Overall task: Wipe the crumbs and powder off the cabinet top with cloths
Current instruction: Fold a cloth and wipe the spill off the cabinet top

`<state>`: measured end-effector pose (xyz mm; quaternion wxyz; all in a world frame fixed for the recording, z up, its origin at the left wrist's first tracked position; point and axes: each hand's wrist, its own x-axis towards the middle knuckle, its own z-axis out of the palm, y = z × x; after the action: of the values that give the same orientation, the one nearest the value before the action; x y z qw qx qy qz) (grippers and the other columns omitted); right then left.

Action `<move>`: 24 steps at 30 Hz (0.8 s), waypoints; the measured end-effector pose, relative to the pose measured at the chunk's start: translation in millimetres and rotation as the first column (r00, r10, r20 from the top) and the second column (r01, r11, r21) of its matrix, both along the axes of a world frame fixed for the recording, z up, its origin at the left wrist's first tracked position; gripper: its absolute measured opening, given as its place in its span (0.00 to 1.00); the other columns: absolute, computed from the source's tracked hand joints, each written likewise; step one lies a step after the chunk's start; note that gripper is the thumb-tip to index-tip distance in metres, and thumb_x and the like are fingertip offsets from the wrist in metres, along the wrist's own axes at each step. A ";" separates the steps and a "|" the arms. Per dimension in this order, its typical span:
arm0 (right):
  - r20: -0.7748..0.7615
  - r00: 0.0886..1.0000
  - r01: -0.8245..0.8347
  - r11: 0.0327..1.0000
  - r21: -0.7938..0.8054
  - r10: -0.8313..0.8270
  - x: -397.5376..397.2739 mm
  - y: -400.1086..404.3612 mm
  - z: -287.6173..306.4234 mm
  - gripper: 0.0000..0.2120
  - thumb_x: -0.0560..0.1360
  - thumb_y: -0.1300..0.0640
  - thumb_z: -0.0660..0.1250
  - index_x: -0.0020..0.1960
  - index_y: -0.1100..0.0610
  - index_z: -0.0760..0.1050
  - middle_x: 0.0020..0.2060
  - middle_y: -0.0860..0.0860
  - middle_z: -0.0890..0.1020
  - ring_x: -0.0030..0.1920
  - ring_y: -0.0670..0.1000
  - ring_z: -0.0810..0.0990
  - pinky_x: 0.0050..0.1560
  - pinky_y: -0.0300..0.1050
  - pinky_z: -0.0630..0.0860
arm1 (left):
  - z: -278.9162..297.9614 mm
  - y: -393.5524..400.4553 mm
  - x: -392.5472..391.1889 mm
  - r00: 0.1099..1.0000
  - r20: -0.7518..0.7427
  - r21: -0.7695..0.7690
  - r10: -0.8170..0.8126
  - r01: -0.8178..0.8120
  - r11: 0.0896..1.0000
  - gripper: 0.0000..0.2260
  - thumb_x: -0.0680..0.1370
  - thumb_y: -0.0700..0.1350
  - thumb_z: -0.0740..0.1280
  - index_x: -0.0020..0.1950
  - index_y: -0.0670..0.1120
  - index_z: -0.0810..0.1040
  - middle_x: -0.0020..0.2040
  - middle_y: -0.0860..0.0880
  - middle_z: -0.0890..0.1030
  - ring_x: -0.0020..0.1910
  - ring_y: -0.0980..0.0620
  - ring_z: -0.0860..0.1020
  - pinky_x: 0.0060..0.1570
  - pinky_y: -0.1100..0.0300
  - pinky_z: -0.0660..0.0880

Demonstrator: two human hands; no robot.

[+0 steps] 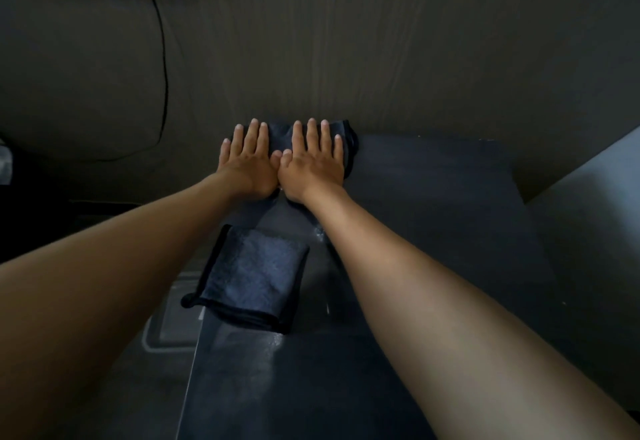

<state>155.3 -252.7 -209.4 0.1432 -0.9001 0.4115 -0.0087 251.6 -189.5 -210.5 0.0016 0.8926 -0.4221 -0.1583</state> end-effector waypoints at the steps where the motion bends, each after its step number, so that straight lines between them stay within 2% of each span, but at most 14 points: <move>1: -0.001 1.000 -0.002 1.000 0.001 0.002 0.7 1.1 -0.7 0.29 0.83 0.47 0.43 0.80 0.54 0.42 0.79 0.54 0.42 0.78 0.55 0.36 0.76 0.56 0.35 | -1.2 1.9 0.7 1.000 -0.007 -0.003 -0.007 0.007 1.000 0.28 0.84 0.56 0.43 0.80 0.46 0.37 0.80 0.49 0.36 0.79 0.47 0.35 0.77 0.49 0.38; 6: 0.014 1.000 -0.023 1.000 0.014 0.023 -0.3 9.0 -2.4 0.29 0.83 0.47 0.43 0.80 0.54 0.42 0.79 0.53 0.41 0.78 0.54 0.36 0.76 0.56 0.35 | -4.9 11.3 4.5 0.999 -0.016 0.007 -0.049 0.049 0.999 0.29 0.84 0.55 0.42 0.79 0.42 0.37 0.80 0.46 0.36 0.78 0.46 0.35 0.77 0.49 0.40; 10: 0.020 0.999 -0.033 0.999 0.023 0.033 -5.4 19.5 -3.6 0.29 0.83 0.47 0.43 0.80 0.53 0.42 0.79 0.53 0.41 0.78 0.54 0.36 0.76 0.56 0.35 | -1.4 21.1 -7.0 0.993 0.033 0.035 -0.112 0.111 0.993 0.28 0.85 0.50 0.41 0.77 0.34 0.36 0.79 0.40 0.37 0.78 0.46 0.34 0.76 0.50 0.34; 15: 0.019 0.998 -0.054 0.995 0.080 0.052 -16.4 30.7 -1.7 0.29 0.83 0.47 0.44 0.80 0.52 0.41 0.79 0.51 0.39 0.78 0.53 0.34 0.76 0.55 0.34 | -14.0 38.4 -9.4 0.991 0.058 0.058 -0.116 0.113 0.992 0.31 0.81 0.54 0.35 0.78 0.35 0.36 0.79 0.40 0.36 0.78 0.44 0.34 0.77 0.47 0.37; 19: 0.009 0.999 -0.049 0.989 0.142 0.048 -26.4 39.2 3.9 0.29 0.82 0.47 0.46 0.80 0.51 0.40 0.79 0.50 0.38 0.77 0.52 0.33 0.75 0.54 0.33 | -18.0 46.6 -20.0 0.993 0.055 0.067 -0.101 0.097 0.993 0.32 0.81 0.54 0.35 0.77 0.34 0.35 0.79 0.39 0.35 0.77 0.42 0.33 0.77 0.46 0.36; 22: 0.014 0.998 -0.055 0.986 0.157 0.053 -31.6 46.4 6.3 0.30 0.82 0.46 0.48 0.80 0.51 0.41 0.79 0.50 0.38 0.77 0.52 0.34 0.75 0.54 0.33 | -21.4 55.3 -23.1 0.996 0.048 0.047 -0.079 0.077 0.996 0.39 0.74 0.58 0.27 0.78 0.35 0.37 0.79 0.37 0.37 0.78 0.40 0.34 0.77 0.44 0.38; 24: 0.016 0.998 -0.069 0.984 0.161 0.067 -35.4 49.9 7.2 0.31 0.82 0.46 0.49 0.80 0.51 0.41 0.79 0.51 0.39 0.78 0.52 0.34 0.75 0.54 0.34 | -23.3 62.4 -28.2 0.993 0.057 0.023 -0.099 0.098 0.995 0.36 0.76 0.56 0.29 0.79 0.36 0.39 0.79 0.38 0.38 0.78 0.39 0.36 0.76 0.43 0.38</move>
<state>119.9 -202.9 -202.2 0.2181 -0.8989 0.3791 0.0249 223.3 -127.1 -233.8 -0.0274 0.8749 -0.4639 -0.1364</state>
